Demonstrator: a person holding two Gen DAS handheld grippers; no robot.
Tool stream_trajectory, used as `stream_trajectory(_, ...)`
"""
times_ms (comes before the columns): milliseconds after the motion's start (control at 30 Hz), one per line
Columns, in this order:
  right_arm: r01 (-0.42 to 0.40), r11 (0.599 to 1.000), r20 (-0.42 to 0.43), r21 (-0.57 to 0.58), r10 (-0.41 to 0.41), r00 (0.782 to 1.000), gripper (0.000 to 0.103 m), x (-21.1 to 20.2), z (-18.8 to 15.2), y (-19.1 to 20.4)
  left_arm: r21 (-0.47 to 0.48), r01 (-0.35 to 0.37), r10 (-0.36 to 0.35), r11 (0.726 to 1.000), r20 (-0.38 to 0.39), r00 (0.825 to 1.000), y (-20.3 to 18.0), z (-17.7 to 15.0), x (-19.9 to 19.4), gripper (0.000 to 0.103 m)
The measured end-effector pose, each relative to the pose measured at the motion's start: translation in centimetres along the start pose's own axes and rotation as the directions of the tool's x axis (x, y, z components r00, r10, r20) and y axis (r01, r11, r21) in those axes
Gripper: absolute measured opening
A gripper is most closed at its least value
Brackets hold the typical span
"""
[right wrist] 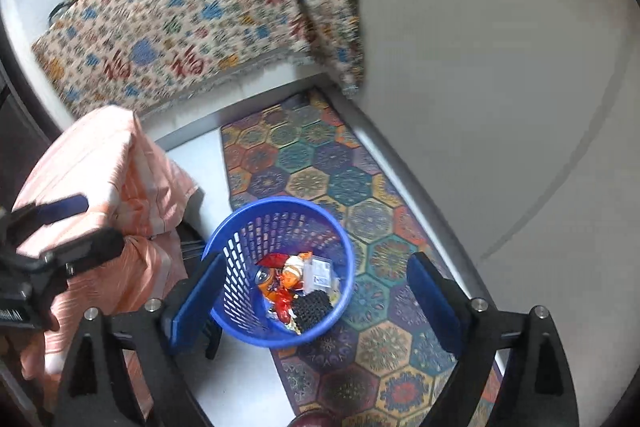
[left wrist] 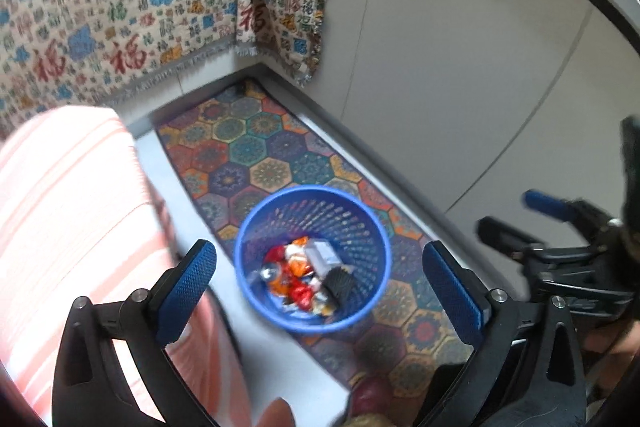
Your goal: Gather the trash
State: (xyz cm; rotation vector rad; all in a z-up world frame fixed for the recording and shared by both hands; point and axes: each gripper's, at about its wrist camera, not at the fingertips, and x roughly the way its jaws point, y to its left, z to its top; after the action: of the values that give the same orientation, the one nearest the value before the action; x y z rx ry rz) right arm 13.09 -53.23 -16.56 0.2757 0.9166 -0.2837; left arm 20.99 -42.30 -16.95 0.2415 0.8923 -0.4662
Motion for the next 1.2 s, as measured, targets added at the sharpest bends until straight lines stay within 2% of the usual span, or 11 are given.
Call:
stream_trajectory(33, 0.000, 1.000, 0.010, 0.014, 0.000, 1.000, 0.103, -1.0, -0.4, 0.1, 0.008, -0.020, 0.020, 1.000, 0.005, 1.000, -0.4, -0.3, -0.5, 0.103)
stream_trajectory(67, -0.005, 1.000, 0.022, 0.026, 0.004, 1.000, 0.103, -2.1, -0.9, 0.4, 0.014, -0.039, 0.038, 0.999, 0.015, 0.999, -0.8, -0.6, -1.2, 0.103)
stream_trajectory(200, -0.004, 0.999, 0.031, 0.044, 0.003, 1.000, 0.103, -5.9, -2.8, 1.4, 0.002, -0.041, 0.041, 0.999, 0.034, 0.999, -1.4, -1.3, -3.7, 0.103)
stream_trajectory(300, 0.014, 0.999, 0.034, 0.050, -0.016, 0.999, 0.103, -8.1, -3.8, 2.1, 0.020, -0.126, 0.125, 0.992, 0.045, 0.991, -2.1, -1.5, -4.9, 0.103)
stream_trajectory(333, 0.024, 0.999, 0.037, 0.044, -0.026, 0.999, 0.103, -8.9, -4.0, 2.3, 0.025, -0.132, 0.130, 0.991, 0.053, 0.990, -2.3, -1.6, -5.2, 0.103)
stream_trajectory(433, 0.050, 0.998, 0.051, 0.025, -0.052, 0.997, 0.103, -10.8, -4.3, 3.2, 0.016, -0.099, 0.098, 0.995, 0.046, 0.994, -2.4, -2.1, -6.5, 0.103)
stream_trajectory(567, 0.069, 0.997, 0.056, 0.018, -0.070, 0.996, 0.103, -13.2, -4.5, 4.0, 0.011, -0.099, 0.099, 0.995, 0.031, 0.995, -2.5, -2.1, -7.9, 0.103)
stream_trajectory(867, 0.038, 0.999, 0.041, 0.003, -0.038, 0.998, 0.103, -15.5, -5.0, 5.8, -0.013, -0.105, 0.105, 0.994, 0.033, 0.994, -2.0, -2.8, -9.3, 0.103)
stream_trajectory(1200, 0.027, 1.000, 0.036, -0.014, -0.027, 0.999, 0.103, -15.5, -4.9, 6.9, -0.043, -0.131, 0.133, 0.990, 0.042, 0.990, -1.7, -2.9, -9.3, 0.103)
